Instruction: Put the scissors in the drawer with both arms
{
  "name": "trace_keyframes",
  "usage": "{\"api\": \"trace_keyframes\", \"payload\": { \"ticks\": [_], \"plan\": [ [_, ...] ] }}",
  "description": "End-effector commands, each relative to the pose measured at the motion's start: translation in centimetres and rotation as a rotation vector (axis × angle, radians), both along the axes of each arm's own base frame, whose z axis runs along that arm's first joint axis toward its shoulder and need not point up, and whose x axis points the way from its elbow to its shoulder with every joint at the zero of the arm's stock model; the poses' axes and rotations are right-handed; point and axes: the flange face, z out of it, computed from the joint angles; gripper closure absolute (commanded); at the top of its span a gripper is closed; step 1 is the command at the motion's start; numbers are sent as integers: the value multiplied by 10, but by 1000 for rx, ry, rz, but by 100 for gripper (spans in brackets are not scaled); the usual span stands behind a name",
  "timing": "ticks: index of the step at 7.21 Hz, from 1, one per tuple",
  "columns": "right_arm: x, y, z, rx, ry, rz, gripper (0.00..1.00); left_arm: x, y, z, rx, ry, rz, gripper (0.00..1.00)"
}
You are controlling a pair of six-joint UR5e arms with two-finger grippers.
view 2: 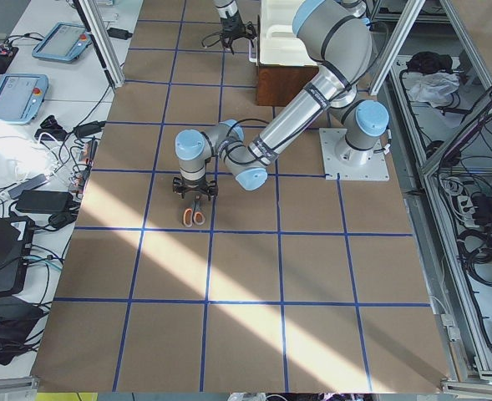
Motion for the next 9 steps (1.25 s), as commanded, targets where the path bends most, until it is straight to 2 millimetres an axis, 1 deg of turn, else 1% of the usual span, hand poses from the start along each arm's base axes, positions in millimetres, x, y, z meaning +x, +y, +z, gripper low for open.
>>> {"api": "trace_keyframes", "payload": {
  "ticks": [1,2,3,4,5,6,7,8,9],
  "plan": [
    [0,2,-4,5,1,0,5,3,-3,-21,26,12,-19,0],
    [0,1,-6,5,1,1,16,3,-3,-29,36,20,-19,0],
    [0,0,-10,11,1,2,30,3,-4,-36,43,29,-16,1],
    [1,-1,-14,16,2,2,37,3,-3,-41,50,32,-16,2],
    [1,-1,-14,16,2,2,38,2,-4,-41,51,28,-17,6],
    [1,-3,-11,6,-3,8,39,4,-4,-40,50,24,-17,23],
    [3,-8,-14,5,-2,10,40,6,-8,-34,43,10,-22,62],
    [5,-19,-9,-37,-1,15,41,9,-9,-31,46,-12,-24,100],
    [8,-36,-6,-55,-5,14,40,10,-9,-31,45,-13,-29,100]
  ]
}}
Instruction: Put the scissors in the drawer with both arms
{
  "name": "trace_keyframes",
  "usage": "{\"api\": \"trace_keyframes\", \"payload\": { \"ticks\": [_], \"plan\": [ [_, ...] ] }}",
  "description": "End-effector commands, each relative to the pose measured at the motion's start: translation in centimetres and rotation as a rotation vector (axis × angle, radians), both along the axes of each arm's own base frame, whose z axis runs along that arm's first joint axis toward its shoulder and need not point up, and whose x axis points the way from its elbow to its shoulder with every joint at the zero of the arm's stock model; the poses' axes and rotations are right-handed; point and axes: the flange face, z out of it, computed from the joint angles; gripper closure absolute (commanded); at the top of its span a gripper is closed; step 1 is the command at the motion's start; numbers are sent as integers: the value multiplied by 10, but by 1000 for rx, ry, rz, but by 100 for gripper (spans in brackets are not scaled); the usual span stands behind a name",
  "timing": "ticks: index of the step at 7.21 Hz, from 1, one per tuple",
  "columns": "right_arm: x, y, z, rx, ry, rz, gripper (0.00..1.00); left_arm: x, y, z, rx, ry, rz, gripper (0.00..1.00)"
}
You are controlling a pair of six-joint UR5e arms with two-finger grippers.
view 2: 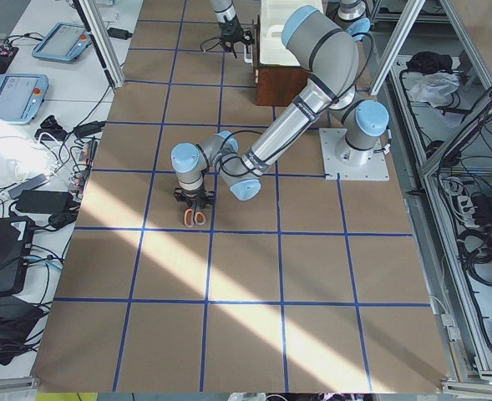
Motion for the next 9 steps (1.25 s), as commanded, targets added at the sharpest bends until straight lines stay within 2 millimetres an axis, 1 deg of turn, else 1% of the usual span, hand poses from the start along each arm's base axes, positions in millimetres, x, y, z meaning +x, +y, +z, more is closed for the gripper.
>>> {"api": "trace_keyframes", "payload": {
  "ticks": [1,2,3,4,5,6,7,8,9],
  "plan": [
    [6,-33,6,-43,-8,-4,40,2,-1,4,-4,-12,-12,100],
    [6,-46,0,-43,-10,-7,40,2,-2,10,-12,-17,-12,100],
    [7,-59,2,-58,-13,-8,40,-4,-9,34,-44,-40,-21,100],
    [5,-70,1,-65,-17,-15,40,-8,-15,58,-49,-95,-36,100],
    [5,-76,-1,-68,-18,-16,40,-31,-21,79,-64,-108,-70,100],
    [5,-83,5,-85,-21,-18,40,-52,-21,98,-51,-102,-98,100],
    [4,-91,-1,-82,-24,-17,40,-79,-24,117,-65,-113,-137,100],
    [0,-98,0,-89,-30,-16,39,-106,-21,133,-48,-101,-158,100],
    [-4,-101,0,-93,-36,-16,39,-128,-15,147,-29,-87,-162,100]
  ]
}}
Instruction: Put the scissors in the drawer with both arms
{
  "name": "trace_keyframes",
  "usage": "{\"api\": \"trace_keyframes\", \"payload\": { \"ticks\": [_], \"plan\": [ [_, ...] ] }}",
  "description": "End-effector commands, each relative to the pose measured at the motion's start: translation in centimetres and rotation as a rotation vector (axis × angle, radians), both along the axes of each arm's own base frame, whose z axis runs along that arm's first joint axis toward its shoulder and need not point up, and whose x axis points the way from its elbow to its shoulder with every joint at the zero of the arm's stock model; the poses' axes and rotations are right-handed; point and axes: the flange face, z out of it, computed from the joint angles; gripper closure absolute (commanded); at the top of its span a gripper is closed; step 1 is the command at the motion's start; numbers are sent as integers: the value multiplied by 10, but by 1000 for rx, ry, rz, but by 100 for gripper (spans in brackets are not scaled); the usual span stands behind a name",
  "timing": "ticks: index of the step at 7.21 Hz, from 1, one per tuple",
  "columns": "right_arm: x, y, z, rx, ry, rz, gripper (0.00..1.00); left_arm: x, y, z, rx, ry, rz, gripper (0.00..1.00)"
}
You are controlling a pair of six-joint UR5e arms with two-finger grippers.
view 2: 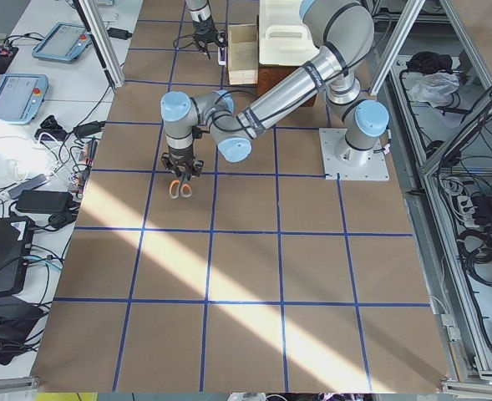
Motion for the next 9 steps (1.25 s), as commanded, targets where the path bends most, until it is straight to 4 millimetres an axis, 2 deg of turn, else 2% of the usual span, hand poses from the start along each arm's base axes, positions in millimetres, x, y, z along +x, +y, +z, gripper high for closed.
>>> {"api": "trace_keyframes", "payload": {
  "ticks": [1,2,4,5,6,7,9],
  "plan": [
    [-3,-12,-7,-24,-18,0,38,-53,13,37,34,30,8,100],
    [-2,-15,-10,-36,-22,1,37,-79,18,51,28,49,35,100],
    [2,-26,-4,-58,-33,13,37,-135,25,68,24,51,35,100],
    [2,-27,-4,-60,-34,14,31,-159,29,73,30,56,42,100],
    [1,-25,-5,-53,-31,-1,0,-182,34,78,32,57,38,100],
    [0,-23,1,-63,-24,-7,0,-206,41,85,32,67,30,100],
    [-7,-12,57,-137,-10,-171,0,-233,49,88,36,78,66,100]
  ]
}}
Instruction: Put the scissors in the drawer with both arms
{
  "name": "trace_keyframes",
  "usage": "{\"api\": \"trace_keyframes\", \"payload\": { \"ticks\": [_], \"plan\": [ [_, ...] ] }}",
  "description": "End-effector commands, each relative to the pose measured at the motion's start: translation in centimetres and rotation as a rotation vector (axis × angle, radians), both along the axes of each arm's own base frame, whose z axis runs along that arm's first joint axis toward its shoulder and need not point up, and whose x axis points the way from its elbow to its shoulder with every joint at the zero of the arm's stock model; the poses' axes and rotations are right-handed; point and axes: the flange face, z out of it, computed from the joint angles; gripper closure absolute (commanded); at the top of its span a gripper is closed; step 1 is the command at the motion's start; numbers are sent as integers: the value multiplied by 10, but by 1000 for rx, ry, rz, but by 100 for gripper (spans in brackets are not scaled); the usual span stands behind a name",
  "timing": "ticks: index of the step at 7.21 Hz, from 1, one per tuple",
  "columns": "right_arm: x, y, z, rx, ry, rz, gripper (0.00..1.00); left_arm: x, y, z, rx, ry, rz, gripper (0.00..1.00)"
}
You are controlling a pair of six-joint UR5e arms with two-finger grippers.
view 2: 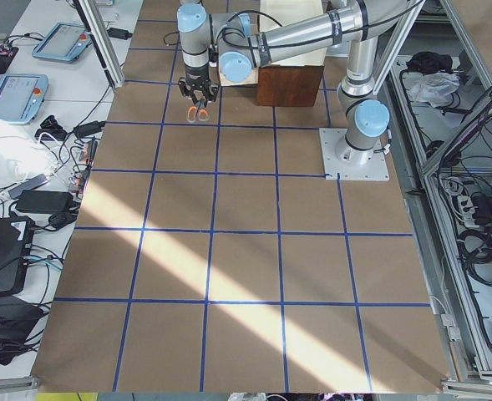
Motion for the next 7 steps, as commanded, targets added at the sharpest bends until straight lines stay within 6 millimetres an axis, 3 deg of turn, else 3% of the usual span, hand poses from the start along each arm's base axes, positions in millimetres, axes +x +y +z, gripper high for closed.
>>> {"api": "trace_keyframes", "payload": {
  "ticks": [1,2,3,4,5,7],
  "plan": [
    [-13,14,64,-79,1,-179,0,-36,11,3,9,7,40,100],
    [-32,20,94,-98,-4,-336,0,-62,19,8,5,8,66,100],
    [-48,38,127,-103,-1,-504,0,-90,28,12,-3,9,86,100],
    [-58,66,155,-130,7,-616,0,-119,36,9,2,10,130,100],
    [-68,94,183,-167,18,-745,0,-161,50,6,4,10,170,100],
    [-80,140,213,-123,41,-1033,0,-215,74,2,12,19,183,100]
  ]
}}
